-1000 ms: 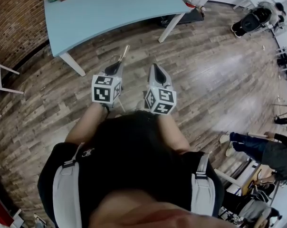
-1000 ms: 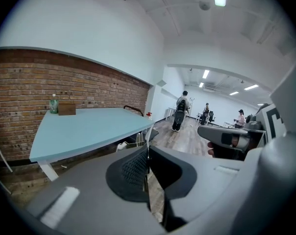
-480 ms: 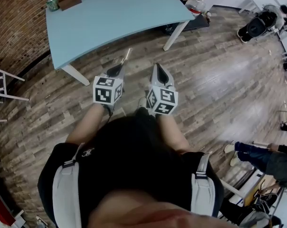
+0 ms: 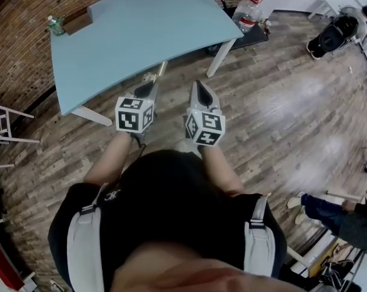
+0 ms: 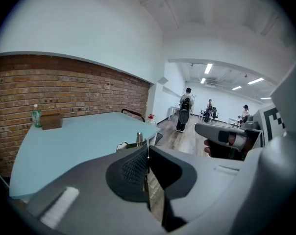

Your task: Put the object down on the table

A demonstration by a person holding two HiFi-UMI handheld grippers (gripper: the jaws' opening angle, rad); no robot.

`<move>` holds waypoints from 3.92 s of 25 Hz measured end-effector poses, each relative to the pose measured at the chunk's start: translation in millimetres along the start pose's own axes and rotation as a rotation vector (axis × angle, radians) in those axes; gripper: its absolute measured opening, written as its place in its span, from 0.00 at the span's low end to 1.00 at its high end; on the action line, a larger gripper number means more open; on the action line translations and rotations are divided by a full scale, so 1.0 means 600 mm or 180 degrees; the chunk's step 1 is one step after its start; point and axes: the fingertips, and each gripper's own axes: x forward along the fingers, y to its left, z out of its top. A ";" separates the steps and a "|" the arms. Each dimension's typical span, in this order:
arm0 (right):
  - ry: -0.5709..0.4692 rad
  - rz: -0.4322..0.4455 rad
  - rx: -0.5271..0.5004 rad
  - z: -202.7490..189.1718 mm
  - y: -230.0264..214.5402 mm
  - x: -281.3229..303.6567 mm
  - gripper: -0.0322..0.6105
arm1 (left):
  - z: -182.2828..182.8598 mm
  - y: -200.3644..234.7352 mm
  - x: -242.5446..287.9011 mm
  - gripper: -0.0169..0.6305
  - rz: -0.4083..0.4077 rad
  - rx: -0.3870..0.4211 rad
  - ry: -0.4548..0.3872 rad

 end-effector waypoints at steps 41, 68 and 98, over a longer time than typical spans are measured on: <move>0.0354 -0.0294 0.0151 0.066 -0.241 0.463 0.07 | 0.156 0.116 0.518 0.04 -0.0517 -0.0064 0.0521; 0.0515 -0.0550 0.0057 0.078 -0.353 0.539 0.07 | 0.059 0.138 0.744 0.04 -0.0748 -0.0523 0.1177; 0.0585 -0.0456 0.0139 0.075 -0.383 0.550 0.07 | -0.004 0.210 0.783 0.29 -0.0051 -0.0025 0.1396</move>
